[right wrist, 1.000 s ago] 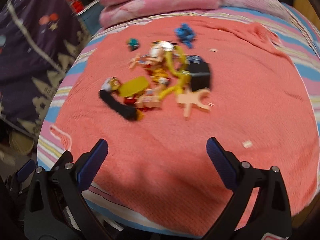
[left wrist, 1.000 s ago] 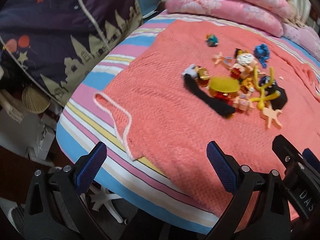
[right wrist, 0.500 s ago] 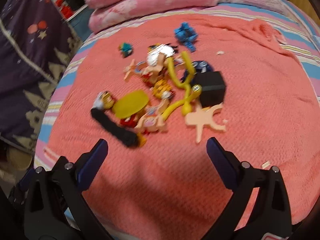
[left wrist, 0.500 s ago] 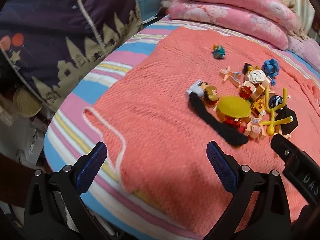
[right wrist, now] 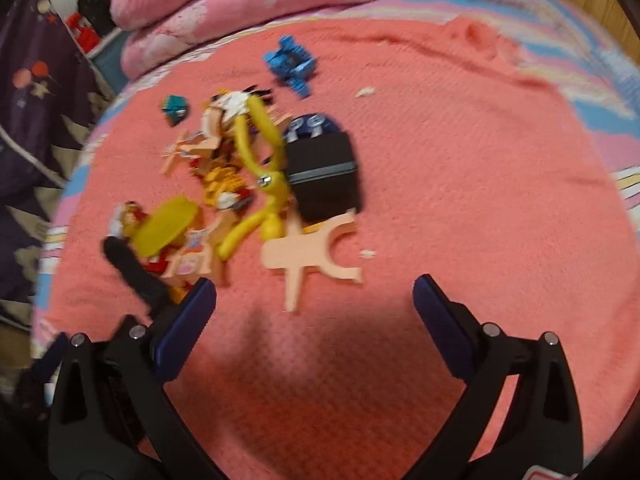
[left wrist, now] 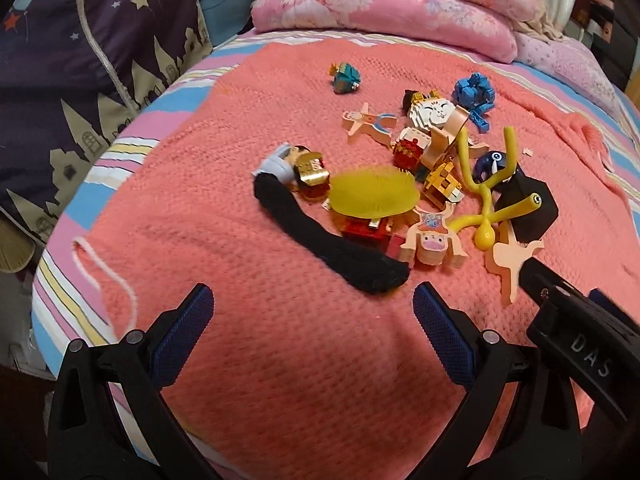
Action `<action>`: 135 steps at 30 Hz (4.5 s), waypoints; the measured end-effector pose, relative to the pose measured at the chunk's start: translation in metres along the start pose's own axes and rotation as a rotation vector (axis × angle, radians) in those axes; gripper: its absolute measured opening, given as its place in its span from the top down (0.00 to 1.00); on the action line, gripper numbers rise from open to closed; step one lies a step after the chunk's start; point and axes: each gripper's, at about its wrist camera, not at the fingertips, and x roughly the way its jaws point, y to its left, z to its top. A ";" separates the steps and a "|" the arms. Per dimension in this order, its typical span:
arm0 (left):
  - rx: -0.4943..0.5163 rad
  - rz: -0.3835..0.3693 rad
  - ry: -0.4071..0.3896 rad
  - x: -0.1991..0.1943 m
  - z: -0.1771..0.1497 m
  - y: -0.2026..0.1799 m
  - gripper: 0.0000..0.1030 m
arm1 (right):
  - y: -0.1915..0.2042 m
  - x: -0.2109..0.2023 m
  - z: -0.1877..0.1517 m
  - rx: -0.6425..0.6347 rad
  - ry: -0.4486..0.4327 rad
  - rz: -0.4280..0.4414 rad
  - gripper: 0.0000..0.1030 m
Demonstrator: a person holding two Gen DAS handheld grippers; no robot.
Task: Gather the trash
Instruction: 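Close the right tool on the beige wooden cross-shaped piece, then lift the beige wooden piece with the right tool toward the wastebasket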
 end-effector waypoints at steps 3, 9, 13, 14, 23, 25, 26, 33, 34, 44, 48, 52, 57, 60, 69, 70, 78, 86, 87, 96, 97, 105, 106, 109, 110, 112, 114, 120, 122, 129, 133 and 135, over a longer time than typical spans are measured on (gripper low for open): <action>-0.015 -0.012 0.012 0.003 -0.006 -0.007 0.05 | -0.003 0.007 0.001 -0.019 0.007 0.021 0.08; -0.060 -0.008 0.042 0.017 -0.017 -0.015 0.05 | -0.008 0.014 0.001 -0.070 0.008 0.059 0.21; -0.098 -0.005 0.072 0.027 -0.023 -0.014 0.05 | -0.007 0.024 0.004 -0.091 0.028 0.089 0.30; -0.106 -0.006 0.078 0.029 -0.024 -0.013 0.05 | -0.005 0.026 0.004 -0.102 0.036 0.097 0.33; -0.151 -0.003 0.094 0.035 -0.031 -0.013 0.05 | -0.001 0.033 0.001 -0.179 0.056 0.053 0.52; -0.155 -0.002 0.092 0.035 -0.032 -0.013 0.05 | 0.000 0.033 0.000 -0.188 0.054 0.046 0.52; -0.156 0.000 0.093 0.035 -0.033 -0.013 0.05 | 0.000 0.033 -0.001 -0.190 0.057 0.043 0.52; -0.131 0.006 0.095 0.037 -0.034 -0.014 0.05 | -0.003 0.030 -0.008 -0.190 0.054 0.027 0.54; -0.128 0.005 0.096 0.036 -0.034 -0.014 0.05 | -0.004 0.028 -0.009 -0.180 0.054 0.026 0.54; -0.061 -0.014 0.082 0.024 -0.034 -0.012 0.05 | -0.023 0.005 -0.023 -0.026 0.050 0.023 0.54; -0.021 -0.036 0.061 0.015 -0.030 -0.018 0.05 | -0.031 -0.010 -0.030 0.033 0.031 0.012 0.54; 0.029 -0.088 0.032 0.002 -0.025 -0.030 0.05 | -0.042 -0.026 -0.039 0.087 0.004 -0.016 0.54; 0.110 -0.152 -0.005 -0.018 -0.022 -0.051 0.05 | -0.063 -0.049 -0.048 0.184 -0.042 -0.052 0.55; 0.170 -0.197 -0.027 -0.032 -0.023 -0.067 0.05 | -0.078 -0.067 -0.054 0.238 -0.081 -0.072 0.55; 0.358 -0.384 -0.097 -0.093 -0.038 -0.133 0.05 | -0.134 -0.138 -0.079 0.427 -0.205 -0.157 0.82; 0.385 -0.413 -0.105 -0.102 -0.042 -0.142 0.05 | -0.143 -0.150 -0.086 0.454 -0.224 -0.183 0.82; 0.558 -0.531 -0.128 -0.142 -0.093 -0.185 0.05 | -0.187 -0.188 -0.137 0.620 -0.280 -0.255 0.82; 0.509 -0.416 -0.128 -0.121 -0.085 -0.163 0.05 | -0.174 -0.160 -0.135 0.599 -0.253 -0.134 0.81; 0.487 -0.398 -0.128 -0.117 -0.080 -0.157 0.05 | -0.170 -0.154 -0.131 0.588 -0.245 -0.120 0.77; 0.273 -0.275 -0.081 -0.074 -0.047 -0.110 0.06 | -0.140 -0.110 -0.100 0.504 -0.181 -0.116 0.14; 0.261 -0.270 -0.072 -0.072 -0.048 -0.109 0.06 | -0.140 -0.106 -0.098 0.491 -0.172 -0.110 0.13; 0.183 -0.223 0.003 -0.041 -0.053 -0.109 0.06 | -0.147 -0.075 -0.084 0.426 -0.105 -0.083 0.13; 0.173 -0.220 0.006 -0.038 -0.052 -0.108 0.06 | -0.146 -0.072 -0.081 0.408 -0.108 -0.082 0.13; 0.159 -0.202 0.014 -0.029 -0.050 -0.108 0.06 | -0.143 -0.063 -0.073 0.374 -0.106 -0.076 0.15; 0.165 -0.197 0.017 -0.024 -0.050 -0.109 0.06 | -0.143 -0.060 -0.071 0.365 -0.105 -0.080 0.17; 0.185 -0.194 0.036 -0.018 -0.050 -0.114 0.06 | -0.142 -0.053 -0.070 0.358 -0.095 -0.074 0.24; 0.215 -0.203 0.046 -0.013 -0.052 -0.119 0.06 | -0.142 -0.048 -0.070 0.348 -0.087 -0.099 0.36; 0.244 -0.221 0.063 -0.015 -0.058 -0.121 0.06 | -0.145 -0.051 -0.076 0.362 -0.099 -0.105 0.43; 0.250 -0.237 0.053 -0.020 -0.057 -0.122 0.06 | -0.145 -0.056 -0.078 0.373 -0.107 -0.103 0.43; 0.327 -0.321 -0.013 -0.061 -0.057 -0.136 0.06 | -0.153 -0.099 -0.092 0.453 -0.171 -0.136 0.43; 0.388 -0.402 -0.037 -0.094 -0.068 -0.152 0.06 | -0.166 -0.139 -0.109 0.518 -0.229 -0.196 0.43; 0.438 -0.452 -0.052 -0.112 -0.078 -0.166 0.06 | -0.175 -0.157 -0.121 0.554 -0.253 -0.227 0.43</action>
